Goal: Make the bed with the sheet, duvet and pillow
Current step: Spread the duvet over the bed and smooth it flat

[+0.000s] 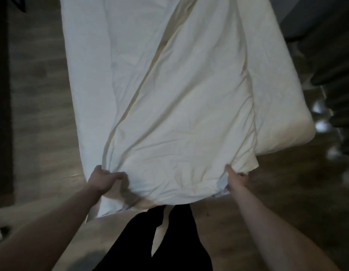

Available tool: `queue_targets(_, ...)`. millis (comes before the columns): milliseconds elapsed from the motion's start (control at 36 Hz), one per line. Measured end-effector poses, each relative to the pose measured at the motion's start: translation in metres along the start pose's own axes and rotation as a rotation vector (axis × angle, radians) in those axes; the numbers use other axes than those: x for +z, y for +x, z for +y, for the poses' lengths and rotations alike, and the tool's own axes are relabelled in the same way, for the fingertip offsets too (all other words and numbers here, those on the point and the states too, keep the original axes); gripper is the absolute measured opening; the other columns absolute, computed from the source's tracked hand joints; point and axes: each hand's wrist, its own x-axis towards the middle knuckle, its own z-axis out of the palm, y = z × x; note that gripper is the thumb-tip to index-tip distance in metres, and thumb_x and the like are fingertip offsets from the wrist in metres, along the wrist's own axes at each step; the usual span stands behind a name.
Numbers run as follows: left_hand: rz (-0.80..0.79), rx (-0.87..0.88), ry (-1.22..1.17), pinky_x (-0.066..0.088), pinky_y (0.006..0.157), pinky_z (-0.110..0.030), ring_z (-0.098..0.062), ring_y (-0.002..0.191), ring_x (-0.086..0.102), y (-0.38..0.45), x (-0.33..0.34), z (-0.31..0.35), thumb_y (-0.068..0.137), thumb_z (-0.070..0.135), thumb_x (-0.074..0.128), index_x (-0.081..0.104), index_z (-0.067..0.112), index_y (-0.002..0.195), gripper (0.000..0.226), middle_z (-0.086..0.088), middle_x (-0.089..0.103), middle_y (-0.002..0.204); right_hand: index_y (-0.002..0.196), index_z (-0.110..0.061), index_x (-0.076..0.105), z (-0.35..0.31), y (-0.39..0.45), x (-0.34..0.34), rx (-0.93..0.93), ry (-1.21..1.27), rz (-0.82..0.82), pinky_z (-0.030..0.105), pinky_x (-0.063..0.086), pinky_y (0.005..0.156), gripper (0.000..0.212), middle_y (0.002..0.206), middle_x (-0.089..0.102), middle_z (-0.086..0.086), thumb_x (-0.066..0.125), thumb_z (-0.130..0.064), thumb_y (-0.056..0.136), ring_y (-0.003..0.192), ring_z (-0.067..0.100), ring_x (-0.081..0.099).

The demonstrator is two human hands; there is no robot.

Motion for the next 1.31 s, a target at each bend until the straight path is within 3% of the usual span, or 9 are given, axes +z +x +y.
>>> queue_targets(83,0.067,0.02,0.022,0.047,0.061,-0.034,-0.031,0.08,0.061,0.009,0.004,0.009,0.072,0.019,0.083,0.055,0.002,0.097,0.042,-0.017,0.065,0.09,0.121,0.001,0.06,0.006,0.025,0.004,0.039,-0.1,-0.035,0.046,0.052,0.097,0.06,0.125,0.063,0.016,0.078,-0.038,0.08,0.109,0.037,0.063)
queue_targets(222,0.114,-0.048,-0.076,0.058,0.073,-0.047,-0.038,0.083,0.066,0.02,-0.004,0.014,0.066,0.029,0.069,0.067,0.001,0.083,0.033,-0.02,0.069,0.086,0.116,0.009,0.064,0.01,0.016,-0.036,-0.105,-0.108,0.301,0.041,0.045,0.086,0.038,0.115,0.065,0.03,0.05,-0.023,0.1,0.107,0.045,0.06)
queue_targets(444,0.151,-0.107,0.097,0.044,0.076,-0.037,-0.036,0.088,0.055,0.02,0.018,0.021,0.089,0.021,0.064,0.062,-0.011,0.103,0.035,-0.024,0.061,0.1,0.116,0.001,0.059,0.033,0.031,-0.051,0.312,-0.04,-0.096,0.025,0.051,0.037,0.023,0.08,0.058,0.013,0.053,-0.011,0.098,0.067,0.024,0.057)
queue_targets(528,0.125,-0.146,0.193,0.048,0.09,-0.04,-0.042,0.108,0.057,0.022,0.016,0.027,0.088,0.028,0.064,0.05,-0.009,0.124,0.053,-0.027,0.058,0.12,0.129,0.008,0.052,0.016,0.033,-0.036,0.29,-0.225,-0.192,0.039,0.058,0.074,0.035,0.095,0.06,0.016,0.054,-0.002,0.095,0.088,0.033,0.06)
queue_targets(611,0.158,-0.111,0.288,0.047,0.099,-0.044,-0.041,0.118,0.052,0.024,0.015,0.039,0.08,0.044,0.063,0.038,-0.004,0.135,0.077,-0.023,0.051,0.128,0.141,0.011,0.033,-0.008,0.024,-0.023,0.099,-0.371,0.085,0.046,0.034,0.11,0.056,0.141,0.041,0.028,0.057,-0.003,0.092,0.13,0.041,0.043)
queue_targets(694,0.366,0.154,0.342,0.039,0.106,-0.051,-0.043,0.13,0.04,0.017,0.01,0.058,0.074,0.04,0.068,0.035,0.005,0.138,0.08,-0.02,0.032,0.145,0.14,-0.004,0.039,-0.021,0.006,-0.017,-0.365,-0.383,0.23,0.039,0.026,0.107,0.07,0.144,0.038,0.023,0.065,0.0,0.075,0.13,0.039,0.037)
queue_targets(806,0.356,0.622,0.577,0.043,0.1,-0.051,-0.04,0.129,0.036,-0.011,0.012,0.092,0.064,0.016,0.074,0.036,0.021,0.142,0.087,-0.01,0.026,0.152,0.134,-0.012,0.046,-0.027,-0.024,0.001,-0.865,-0.468,0.016,0.04,0.028,0.108,0.068,0.14,0.041,0.011,0.061,0.003,0.069,0.129,0.029,0.034)
queue_targets(1000,-0.318,0.451,0.983,0.022,0.116,-0.037,-0.024,0.144,0.022,-0.027,0.023,0.104,0.092,0.028,0.051,0.033,0.026,0.147,0.059,-0.001,0.027,0.155,0.154,-0.022,0.021,-0.027,-0.066,0.023,-0.346,-0.905,-0.62,0.036,0.036,0.112,0.087,0.158,0.013,0.003,0.061,-0.021,0.076,0.14,0.029,0.035)
queue_targets(1306,-0.168,0.661,0.686,0.039,0.105,-0.029,-0.02,0.129,0.047,-0.005,-0.07,0.133,0.08,0.032,0.059,0.055,0.022,0.133,0.055,0.001,0.045,0.146,0.151,-0.019,0.031,-0.072,-0.157,0.093,-0.571,-0.783,-0.457,0.035,0.036,0.112,0.068,0.155,0.028,0.004,0.06,-0.027,0.09,0.136,0.027,0.041)
